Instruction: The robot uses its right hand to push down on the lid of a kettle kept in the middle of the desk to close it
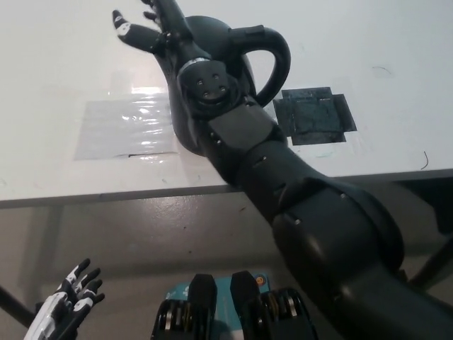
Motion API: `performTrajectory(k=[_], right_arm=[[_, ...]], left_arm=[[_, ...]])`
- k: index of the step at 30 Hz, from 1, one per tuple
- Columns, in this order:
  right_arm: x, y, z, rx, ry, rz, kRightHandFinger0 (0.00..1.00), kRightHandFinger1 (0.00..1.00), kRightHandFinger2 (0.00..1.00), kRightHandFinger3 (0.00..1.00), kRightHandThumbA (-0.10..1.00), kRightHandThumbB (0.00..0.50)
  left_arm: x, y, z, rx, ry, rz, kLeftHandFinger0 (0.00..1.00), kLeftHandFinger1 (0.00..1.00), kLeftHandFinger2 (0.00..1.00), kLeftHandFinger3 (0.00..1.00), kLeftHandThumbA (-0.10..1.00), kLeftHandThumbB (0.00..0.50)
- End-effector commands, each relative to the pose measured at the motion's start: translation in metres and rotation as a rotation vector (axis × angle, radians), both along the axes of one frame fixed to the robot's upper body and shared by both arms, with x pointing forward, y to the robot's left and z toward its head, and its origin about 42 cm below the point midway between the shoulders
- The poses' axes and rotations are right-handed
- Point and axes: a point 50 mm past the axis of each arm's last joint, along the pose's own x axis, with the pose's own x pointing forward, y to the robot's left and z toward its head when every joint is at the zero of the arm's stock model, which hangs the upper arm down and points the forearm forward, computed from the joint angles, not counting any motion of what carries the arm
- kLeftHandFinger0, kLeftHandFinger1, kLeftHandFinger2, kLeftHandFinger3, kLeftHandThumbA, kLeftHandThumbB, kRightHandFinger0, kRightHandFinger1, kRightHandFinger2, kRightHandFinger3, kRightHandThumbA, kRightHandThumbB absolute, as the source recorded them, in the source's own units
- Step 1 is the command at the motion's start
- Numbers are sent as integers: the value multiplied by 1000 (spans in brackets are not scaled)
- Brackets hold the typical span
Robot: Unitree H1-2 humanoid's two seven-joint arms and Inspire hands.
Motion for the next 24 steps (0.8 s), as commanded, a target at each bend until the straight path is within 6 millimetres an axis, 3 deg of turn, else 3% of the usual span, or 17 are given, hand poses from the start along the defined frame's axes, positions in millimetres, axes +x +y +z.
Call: performTrajectory(k=[1,3,6,11,14,15,18,21,24], right_arm=[[11,-28,-13,31,26,-51,926,1000,1000,1000,496,49],[11,-33,-24,25,47,-73,966,1000,1000,1000,433,37],[9,-39,-46,53,112,-94,986,1000,1000,1000,458,102],[6,-42,-61,26,128,-105,910,998,1000,1000,499,81],[4,-43,-70,25,149,-100,956,1000,1000,1000,500,69],[1,-46,-84,25,166,-100,1000,1000,1000,1000,485,65],[0,-49,-91,11,170,-103,973,1000,1000,1000,515,88],[-1,-46,-87,35,160,-92,968,1000,1000,1000,513,94],[3,-40,-64,61,101,-66,1000,1000,1000,1000,499,119]], left_arm=[[-4,7,9,20,-26,5,1000,1000,1000,1000,419,10],[-4,7,10,23,-26,5,1000,1000,1000,1000,420,21],[-7,7,10,29,-26,9,1000,1000,1000,1000,417,17],[-6,8,11,13,-32,11,1000,1000,1000,1000,398,21],[-6,8,11,23,-28,14,1000,1000,1000,1000,394,19],[-5,8,11,10,-30,12,1000,1000,1000,1000,372,6],[-5,8,11,18,-33,7,1000,1000,1000,1000,376,0],[-9,9,10,28,-26,15,1000,1000,1000,1000,377,0],[-13,10,8,23,-16,22,1000,1000,1000,1000,367,5]])
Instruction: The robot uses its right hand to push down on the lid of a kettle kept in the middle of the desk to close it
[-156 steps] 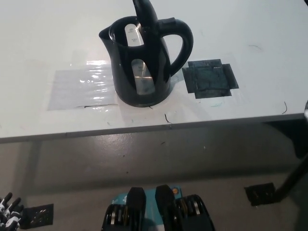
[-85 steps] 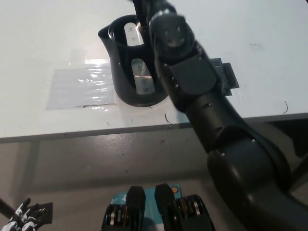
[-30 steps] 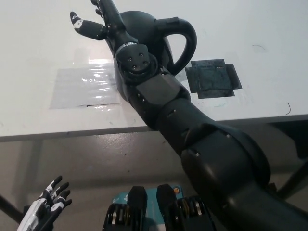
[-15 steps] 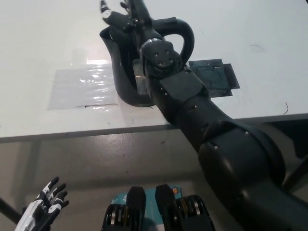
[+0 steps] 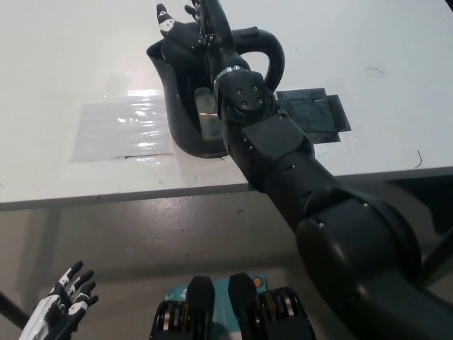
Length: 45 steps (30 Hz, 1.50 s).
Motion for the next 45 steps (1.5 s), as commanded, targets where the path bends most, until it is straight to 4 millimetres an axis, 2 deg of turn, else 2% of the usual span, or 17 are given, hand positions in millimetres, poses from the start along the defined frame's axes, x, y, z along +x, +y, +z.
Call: performTrajectory(k=[1,3,6,7,9,10,13,15,16,18,20,24,26,29,31,38,45], right_arm=[[-4,0,-19,19,48,25,1000,1000,1000,1000,492,140],[-3,5,20,88,-145,76,999,1000,1000,1000,462,142],[-4,6,40,136,-211,99,1000,1000,1000,1000,505,172],[-13,5,75,181,-361,158,1000,1000,1000,1000,527,170],[-28,0,103,213,-476,198,1000,1000,1000,1000,571,180],[-55,-13,127,229,-588,220,1000,1000,1000,1000,606,168],[-69,-20,136,231,-643,228,1000,1000,1000,1000,645,153],[-105,-47,149,263,-720,261,1000,1000,1000,1000,680,102],[-105,-45,149,264,-719,262,1000,1000,1000,1000,683,102],[-134,-73,145,280,-767,284,1000,1000,1000,1000,724,130],[-163,-103,137,270,-802,274,1000,1000,1000,1000,770,128],[-200,-140,116,264,-832,266,1000,1000,1000,1000,680,9],[-221,-175,87,204,-836,208,1000,1000,1000,1000,697,12],[-237,-205,56,146,-810,125,1000,1000,1000,1000,699,30],[-242,-233,23,111,-760,40,1000,1000,1000,1000,668,17],[-247,-286,-53,43,-566,-170,1000,1000,1000,1000,629,0],[-227,-335,-123,-99,-419,-384,1000,1000,1000,1000,349,0]], left_arm=[[-7,6,8,26,-15,0,1000,1000,1000,1000,378,4],[-7,8,9,30,-16,-2,1000,1000,1000,1000,379,4],[-5,12,13,41,-19,-9,1000,1000,1000,1000,378,12],[-6,11,13,41,-19,-9,1000,1000,1000,1000,383,17],[-5,13,14,42,-23,-7,1000,1000,1000,1000,383,18],[-6,14,15,40,-24,-6,1000,1000,1000,1000,383,17],[-6,19,16,51,-26,-6,1000,1000,1000,1000,382,10],[-6,19,16,48,-27,-5,1000,1000,1000,1000,388,11],[-6,22,16,49,-27,-4,1000,1000,1000,1000,388,11],[-6,24,16,45,-30,-1,1000,1000,1000,1000,341,0],[-6,26,16,49,-27,2,1000,1000,1000,1000,294,0],[-5,29,18,58,-34,6,985,1000,1000,1000,310,0],[-4,31,19,65,-35,5,1000,1000,1000,1000,341,1],[-2,33,19,59,-39,12,1000,1000,1000,1000,346,0],[-1,35,20,67,-41,20,1000,1000,1000,1000,352,0],[0,35,19,52,-47,40,996,1000,1000,1000,366,4],[2,35,18,58,-53,40,994,1000,1000,1000,407,14]])
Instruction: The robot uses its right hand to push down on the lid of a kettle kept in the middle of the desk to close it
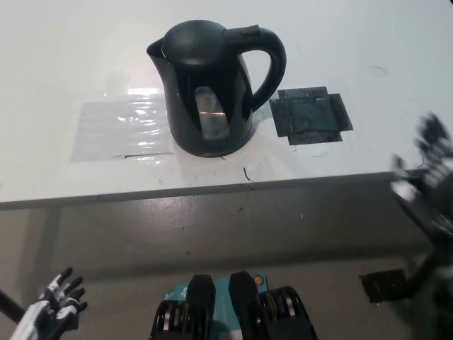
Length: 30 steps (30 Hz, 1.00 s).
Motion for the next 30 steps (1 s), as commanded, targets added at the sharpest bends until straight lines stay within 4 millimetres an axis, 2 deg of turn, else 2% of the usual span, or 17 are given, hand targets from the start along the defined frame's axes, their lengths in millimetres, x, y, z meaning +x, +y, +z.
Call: performTrajectory(k=[1,2,4,5,7,8,10,12,14,16,18,22,30], right_arm=[[-5,-33,13,-93,-122,-55,1000,1000,1000,1000,260,0],[1,-41,1,-65,-92,-73,1000,1000,1000,1000,203,0],[12,-55,-19,-10,-25,-127,1000,1000,1000,1000,166,0],[22,-64,-35,30,40,-178,1000,1000,1000,1000,94,0],[35,-70,-40,61,93,-211,1000,1000,1000,1000,-90,0],[38,-73,-42,87,115,-232,1000,1000,1000,1000,-100,1],[46,-76,-43,114,126,-272,1000,1000,1000,1000,-100,48],[51,-81,-44,140,147,-281,1000,1000,1000,1000,-100,58],[58,-84,-44,144,164,-282,1000,1000,1000,1000,-100,95],[63,-84,-53,192,217,-274,1000,1000,1000,1000,-100,111],[66,-86,-59,212,250,-248,1000,1000,1000,1000,-100,100],[69,-89,-65,212,281,-237,1000,1000,1000,1000,-100,129],[71,-88,-71,207,299,-217,1000,1000,1000,1000,-49,144]], left_arm=[[6,15,19,30,-69,-1,995,1000,1000,1000,405,13],[6,15,19,26,-68,0,998,1000,1000,1000,403,22],[8,13,19,24,-71,-1,997,1000,1000,1000,394,5],[10,13,19,25,-72,0,998,1000,1000,1000,392,6],[12,14,21,24,-82,5,1000,1000,1000,1000,368,0],[13,14,21,18,-84,7,1000,1000,1000,1000,355,0],[15,15,24,31,-91,9,998,1000,1000,1000,363,5],[20,14,26,36,-100,3,997,1000,1000,1000,395,8],[23,14,26,37,-111,9,992,1000,1000,1000,411,13],[24,15,26,42,-111,16,994,1000,1000,1000,425,7],[24,15,26,46,-112,12,993,1000,1000,1000,448,3],[24,15,26,43,-118,9,996,1000,1000,1000,457,2],[26,17,27,41,-119,14,986,1000,1000,1000,436,11]])
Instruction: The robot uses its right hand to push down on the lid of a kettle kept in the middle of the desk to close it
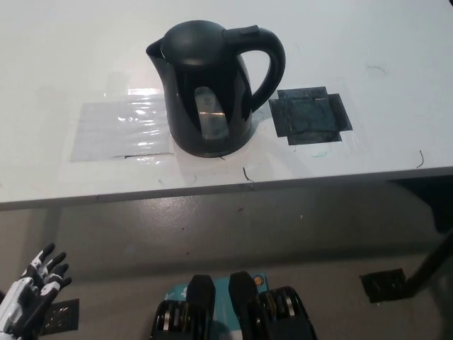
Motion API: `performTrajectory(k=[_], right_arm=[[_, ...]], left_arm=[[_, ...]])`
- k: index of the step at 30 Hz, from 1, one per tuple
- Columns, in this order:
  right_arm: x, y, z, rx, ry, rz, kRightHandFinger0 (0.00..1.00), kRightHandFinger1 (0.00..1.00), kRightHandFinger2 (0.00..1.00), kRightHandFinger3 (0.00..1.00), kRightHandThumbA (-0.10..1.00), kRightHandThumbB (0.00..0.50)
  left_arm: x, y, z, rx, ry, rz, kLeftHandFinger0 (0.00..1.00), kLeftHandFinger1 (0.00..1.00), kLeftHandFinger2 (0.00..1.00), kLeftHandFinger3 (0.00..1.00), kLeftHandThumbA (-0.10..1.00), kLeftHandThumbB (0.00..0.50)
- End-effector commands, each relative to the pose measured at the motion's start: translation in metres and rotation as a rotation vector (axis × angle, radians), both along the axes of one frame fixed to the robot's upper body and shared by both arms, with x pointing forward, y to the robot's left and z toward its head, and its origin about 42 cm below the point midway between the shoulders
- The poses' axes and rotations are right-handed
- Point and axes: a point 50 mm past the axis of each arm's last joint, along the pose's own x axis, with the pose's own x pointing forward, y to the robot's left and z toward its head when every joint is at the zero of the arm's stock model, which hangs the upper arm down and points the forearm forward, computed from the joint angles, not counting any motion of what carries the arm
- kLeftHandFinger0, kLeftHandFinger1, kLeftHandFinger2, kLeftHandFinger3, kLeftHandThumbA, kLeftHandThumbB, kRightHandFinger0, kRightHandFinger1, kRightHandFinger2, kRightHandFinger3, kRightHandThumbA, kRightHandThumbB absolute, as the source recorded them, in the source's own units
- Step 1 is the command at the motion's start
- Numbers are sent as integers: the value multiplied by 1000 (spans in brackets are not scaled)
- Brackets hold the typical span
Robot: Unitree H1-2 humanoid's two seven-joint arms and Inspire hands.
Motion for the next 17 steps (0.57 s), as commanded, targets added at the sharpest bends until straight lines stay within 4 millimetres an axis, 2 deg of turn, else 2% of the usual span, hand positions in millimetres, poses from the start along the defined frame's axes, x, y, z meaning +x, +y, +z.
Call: performTrajectory(k=[1,17], right_arm=[[14,-9,20,-4,-58,19,1000,1000,1000,1000,-21,150],[19,-13,29,6,-67,-11,1000,955,1000,1000,21,168]], left_arm=[[4,8,11,23,-51,0,986,1000,1000,1000,435,6],[8,7,16,25,-62,1,985,1000,1000,1000,431,4]])
